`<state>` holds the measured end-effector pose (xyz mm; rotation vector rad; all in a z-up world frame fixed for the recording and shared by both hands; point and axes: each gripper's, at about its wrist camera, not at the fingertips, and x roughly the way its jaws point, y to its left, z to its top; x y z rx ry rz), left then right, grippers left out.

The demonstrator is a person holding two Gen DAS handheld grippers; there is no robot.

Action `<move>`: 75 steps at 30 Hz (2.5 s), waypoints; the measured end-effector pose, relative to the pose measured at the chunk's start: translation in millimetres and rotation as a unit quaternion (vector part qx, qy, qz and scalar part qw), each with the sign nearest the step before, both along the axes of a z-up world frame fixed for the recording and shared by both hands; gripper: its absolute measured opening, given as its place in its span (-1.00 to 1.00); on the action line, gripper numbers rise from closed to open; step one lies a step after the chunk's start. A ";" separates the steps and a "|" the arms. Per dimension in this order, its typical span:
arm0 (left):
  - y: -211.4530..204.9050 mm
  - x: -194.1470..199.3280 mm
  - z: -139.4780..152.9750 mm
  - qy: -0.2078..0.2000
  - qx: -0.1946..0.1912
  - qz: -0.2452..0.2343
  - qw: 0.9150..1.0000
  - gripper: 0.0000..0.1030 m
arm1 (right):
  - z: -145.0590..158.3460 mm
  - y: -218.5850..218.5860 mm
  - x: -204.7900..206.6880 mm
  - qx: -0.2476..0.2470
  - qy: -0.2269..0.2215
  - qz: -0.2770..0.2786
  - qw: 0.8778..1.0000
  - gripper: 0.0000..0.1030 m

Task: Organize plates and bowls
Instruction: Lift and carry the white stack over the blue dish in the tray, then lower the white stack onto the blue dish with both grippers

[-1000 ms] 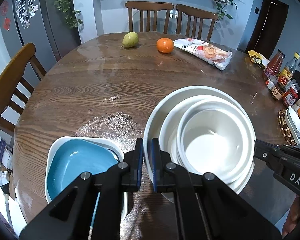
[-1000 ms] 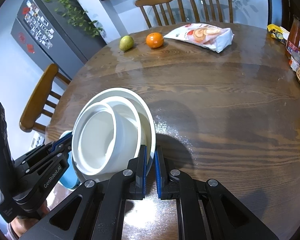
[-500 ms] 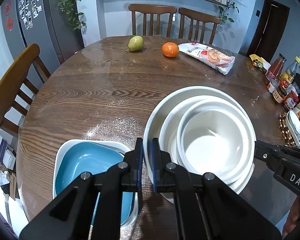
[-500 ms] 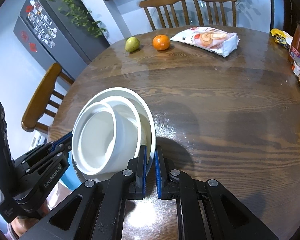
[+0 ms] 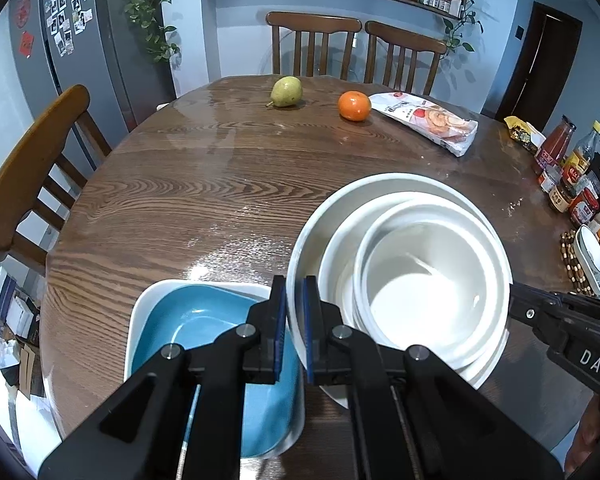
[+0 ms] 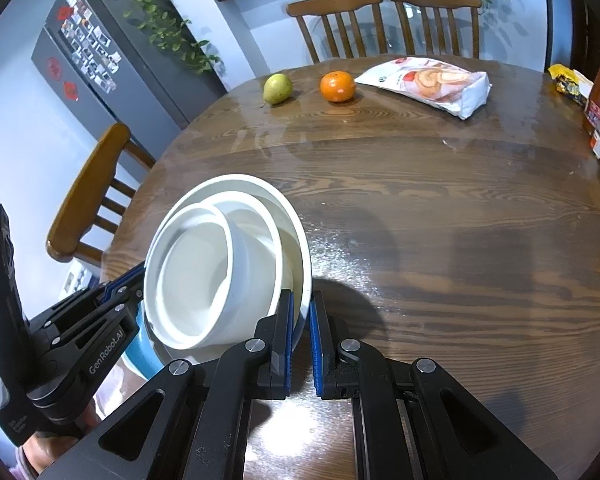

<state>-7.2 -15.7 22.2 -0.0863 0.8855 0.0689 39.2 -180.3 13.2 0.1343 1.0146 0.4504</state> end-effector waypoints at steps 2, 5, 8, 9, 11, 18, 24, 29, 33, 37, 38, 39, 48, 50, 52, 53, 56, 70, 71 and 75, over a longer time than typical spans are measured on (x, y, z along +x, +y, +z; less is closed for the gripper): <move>4.2 -0.8 0.4 -0.001 0.001 0.003 1.000 -0.94 | 0.0 4.5 -1.2 0.001 0.000 0.002 1.000 -0.80; 10.9 -2.9 0.7 -0.002 0.002 0.007 1.000 -0.94 | 0.0 11.1 -2.6 0.002 -0.001 0.006 1.000 -0.80; 15.5 -5.2 1.2 -0.003 0.003 0.011 1.000 -0.94 | -0.1 17.1 -3.5 0.003 -0.001 0.010 1.000 -0.80; 17.2 -6.1 1.1 -0.003 0.003 0.012 1.000 -0.94 | -0.3 18.7 -3.6 0.003 -0.001 0.011 1.000 -0.80; 21.4 -7.2 1.0 -0.003 0.003 0.016 1.000 -0.94 | -0.4 23.3 -4.3 0.004 -0.002 0.014 1.000 -0.80; 35.0 -11.4 0.2 -0.003 0.004 0.026 1.000 -0.94 | -1.1 36.1 -4.2 0.003 -0.001 0.024 1.000 -0.80; 44.9 -14.0 0.2 -0.002 0.003 0.035 0.999 -0.94 | -2.2 47.2 -4.2 0.002 0.001 0.034 0.999 -0.80; 50.8 -17.2 -0.3 -0.001 0.003 0.042 0.999 -0.94 | -3.1 54.5 -4.9 0.002 0.001 0.040 0.999 -0.80; 55.6 -18.5 -0.5 -0.001 0.004 0.046 0.999 -0.94 | -3.7 59.6 -5.5 0.002 0.002 0.045 0.999 -0.80; 61.6 -20.8 -0.6 0.000 0.003 0.051 0.999 -0.94 | -3.9 64.8 -5.7 0.001 0.002 0.050 0.999 -0.80; 63.0 -21.6 -0.5 0.000 0.004 0.053 0.999 -0.94 | -4.2 66.4 -5.8 0.002 0.002 0.052 0.999 -0.80; 64.6 -22.5 -0.4 0.000 0.004 0.055 0.999 -0.94 | -4.3 68.2 -6.1 0.002 0.002 0.053 0.999 -0.80; 78.3 -28.0 -0.8 0.004 0.007 0.066 0.998 -0.94 | -6.0 83.0 -8.2 0.003 0.005 0.067 0.998 -0.80; 81.2 -28.8 -2.0 0.007 0.008 0.070 0.998 -0.94 | -7.0 86.6 -8.3 0.002 0.006 0.071 0.997 -0.80; 84.2 -30.0 -3.2 0.009 0.007 0.073 0.997 -0.94 | -8.3 90.1 -8.6 0.001 0.007 0.073 0.997 -0.80; 86.5 -30.8 -4.0 0.010 0.006 0.076 0.997 -0.94 | -9.0 92.1 -9.0 0.000 0.008 0.076 0.997 -0.80; 91.1 -33.0 -4.6 0.013 0.006 0.081 0.997 -0.94 | -11.0 97.0 -9.3 0.000 0.012 0.081 0.997 -0.80; 105.0 -36.2 -10.5 0.021 0.005 0.097 0.995 -0.94 | -16.2 112.6 -7.5 -0.003 0.020 0.098 0.995 -0.80; 105.6 -36.3 -11.1 0.022 0.005 0.098 0.995 -0.94 | -16.9 113.7 -7.4 -0.003 0.022 0.099 0.995 -0.80; 108.8 -37.5 -13.0 0.025 0.005 0.101 0.995 -0.94 | -18.8 117.0 -7.4 -0.004 0.025 0.103 0.994 -0.80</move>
